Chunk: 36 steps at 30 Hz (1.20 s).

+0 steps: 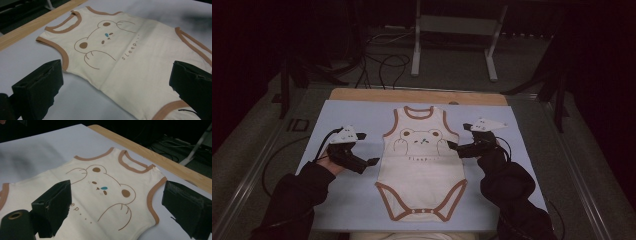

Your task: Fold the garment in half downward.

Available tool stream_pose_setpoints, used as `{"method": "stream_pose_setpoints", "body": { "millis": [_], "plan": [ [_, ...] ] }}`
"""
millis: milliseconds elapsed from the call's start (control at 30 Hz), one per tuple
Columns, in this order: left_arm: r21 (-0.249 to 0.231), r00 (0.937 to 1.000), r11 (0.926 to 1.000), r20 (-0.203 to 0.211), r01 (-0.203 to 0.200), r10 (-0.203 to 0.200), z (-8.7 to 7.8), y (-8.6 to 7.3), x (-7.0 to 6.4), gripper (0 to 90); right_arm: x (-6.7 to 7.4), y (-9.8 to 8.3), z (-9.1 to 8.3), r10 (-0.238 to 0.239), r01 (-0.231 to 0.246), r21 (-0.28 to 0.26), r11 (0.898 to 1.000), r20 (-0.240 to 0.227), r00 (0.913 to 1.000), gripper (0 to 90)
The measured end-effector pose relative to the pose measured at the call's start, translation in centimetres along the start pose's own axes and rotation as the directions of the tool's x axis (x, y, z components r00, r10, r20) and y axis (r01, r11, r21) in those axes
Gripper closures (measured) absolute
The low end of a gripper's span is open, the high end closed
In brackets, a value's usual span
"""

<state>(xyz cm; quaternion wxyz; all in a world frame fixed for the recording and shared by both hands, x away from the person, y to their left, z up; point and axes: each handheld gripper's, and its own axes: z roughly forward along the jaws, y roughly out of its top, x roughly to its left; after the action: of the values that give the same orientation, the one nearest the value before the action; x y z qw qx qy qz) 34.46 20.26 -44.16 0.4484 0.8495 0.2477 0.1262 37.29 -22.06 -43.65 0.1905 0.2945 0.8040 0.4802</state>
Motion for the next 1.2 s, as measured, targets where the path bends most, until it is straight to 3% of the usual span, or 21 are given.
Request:
{"method": "stream_pose_setpoints", "body": {
  "millis": [467,867,900,1000,1033,1200],
  "plan": [
    [0.043,0.9996,0.9987,-0.006,0.028,-0.028,3.7,-0.1,1.0,0.1,-0.8,-1.6,2.9,0.036,-0.035,0.053,0.998,-0.005,0.9994,9.3],
    [0.091,0.9962,0.9921,-0.017,0.087,-0.086,6.7,-0.6,2.0,0.1,-1.8,-3.2,4.2,0.048,-0.05,0.13,0.99,0.02,0.9987,9.4],
    [0.116,0.994,0.9873,-0.024,0.109,-0.107,7.1,-0.7,2.2,0.1,-2.0,-3.4,4.3,0.05,-0.052,0.136,0.989,0.019,0.9986,9.4],
    [0.123,0.9911,0.9835,-0.012,0.133,-0.132,7.5,-0.8,2.3,0.1,-2.4,-3.7,4.4,0.059,-0.062,0.152,0.986,0.027,0.9979,9.4],
    [0.133,0.9877,0.9788,-0.024,0.156,-0.154,7.7,-0.9,2.5,0.1,-2.5,-3.8,4.4,0.066,-0.07,0.157,0.985,0.029,0.9974,9.4],
    [0.148,0.9838,0.9729,-0.054,0.177,-0.171,8.1,-1.0,3.1,0.1,-2.9,-4.2,4.6,0.08,-0.087,0.17,0.982,0.047,0.9957,9.4]
  ]
}}
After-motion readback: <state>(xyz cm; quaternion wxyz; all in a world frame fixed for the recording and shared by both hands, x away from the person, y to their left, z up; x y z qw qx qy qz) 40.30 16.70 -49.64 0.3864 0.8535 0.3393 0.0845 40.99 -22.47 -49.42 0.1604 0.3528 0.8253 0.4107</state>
